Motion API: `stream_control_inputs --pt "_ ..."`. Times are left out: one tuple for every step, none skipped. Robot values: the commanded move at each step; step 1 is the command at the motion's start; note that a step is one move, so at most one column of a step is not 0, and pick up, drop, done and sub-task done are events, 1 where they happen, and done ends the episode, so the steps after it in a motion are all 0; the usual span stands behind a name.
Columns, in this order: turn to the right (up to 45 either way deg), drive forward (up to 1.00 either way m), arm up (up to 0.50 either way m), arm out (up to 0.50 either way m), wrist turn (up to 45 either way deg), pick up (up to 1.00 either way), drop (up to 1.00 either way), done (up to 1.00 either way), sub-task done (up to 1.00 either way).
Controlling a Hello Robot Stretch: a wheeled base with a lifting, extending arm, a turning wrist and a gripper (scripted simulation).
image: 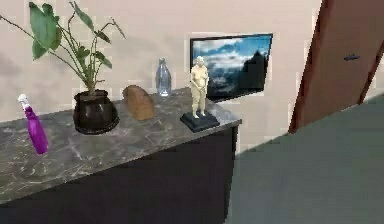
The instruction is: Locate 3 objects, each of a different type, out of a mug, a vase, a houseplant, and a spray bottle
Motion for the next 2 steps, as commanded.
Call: stream_control_inputs --pt "-39.0 0.0 0.0 0.0 0.0 0.0 0.0 0.0 0.0" --pt "0.0 0.0 0.0 0.0 0.0 0.0 0.0 1.0 0.0"
